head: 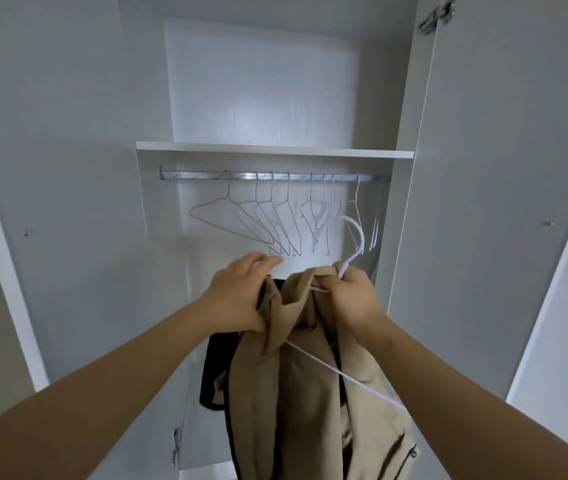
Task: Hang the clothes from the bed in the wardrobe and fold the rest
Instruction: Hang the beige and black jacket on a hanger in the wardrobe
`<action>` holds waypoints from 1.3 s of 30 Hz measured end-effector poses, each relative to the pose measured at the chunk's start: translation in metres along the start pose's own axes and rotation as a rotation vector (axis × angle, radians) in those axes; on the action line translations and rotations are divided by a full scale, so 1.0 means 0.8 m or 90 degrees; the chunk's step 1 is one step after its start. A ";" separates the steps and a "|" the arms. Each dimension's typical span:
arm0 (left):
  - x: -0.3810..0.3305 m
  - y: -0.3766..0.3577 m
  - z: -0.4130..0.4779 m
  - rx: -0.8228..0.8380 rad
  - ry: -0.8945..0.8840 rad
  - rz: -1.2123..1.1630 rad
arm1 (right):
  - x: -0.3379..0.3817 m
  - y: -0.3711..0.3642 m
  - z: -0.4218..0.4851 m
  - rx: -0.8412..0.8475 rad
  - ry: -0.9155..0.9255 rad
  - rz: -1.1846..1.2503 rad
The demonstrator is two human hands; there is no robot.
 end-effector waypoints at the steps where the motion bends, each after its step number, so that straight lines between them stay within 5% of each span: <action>1: -0.018 -0.004 0.007 -0.025 -0.024 0.012 | 0.006 -0.002 -0.002 0.009 0.012 -0.008; 11: -0.055 0.018 0.054 -0.203 -0.019 -0.176 | 0.029 0.050 -0.007 -0.130 0.104 0.002; 15: -0.033 0.032 0.069 -0.269 0.089 -0.316 | 0.045 0.087 -0.023 -0.316 0.243 -0.079; 18: -0.009 0.046 0.069 -0.314 0.132 -0.392 | 0.036 0.086 -0.045 -0.333 0.363 -0.134; 25: 0.027 0.081 0.053 -0.370 0.143 -0.497 | -0.030 0.024 -0.011 -0.053 0.108 -0.201; 29: 0.038 0.098 0.039 -0.387 0.141 -0.499 | -0.046 -0.042 0.007 0.183 -0.028 -0.064; 32: 0.042 0.109 0.030 -0.389 0.130 -0.478 | -0.041 -0.085 0.005 0.340 -0.015 0.004; 39: 0.074 0.153 0.007 -0.457 0.141 -0.447 | -0.051 -0.117 -0.002 0.459 -0.007 -0.104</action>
Point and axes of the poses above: each hand's wrist, its own z-axis towards the middle knuckle, its own y-axis out of the back of the hand, x = y × z, the point moved 6 cm from there along z, towards the middle knuckle, and after that the axes turned 3 degrees about -x, right-handed, at the moved point
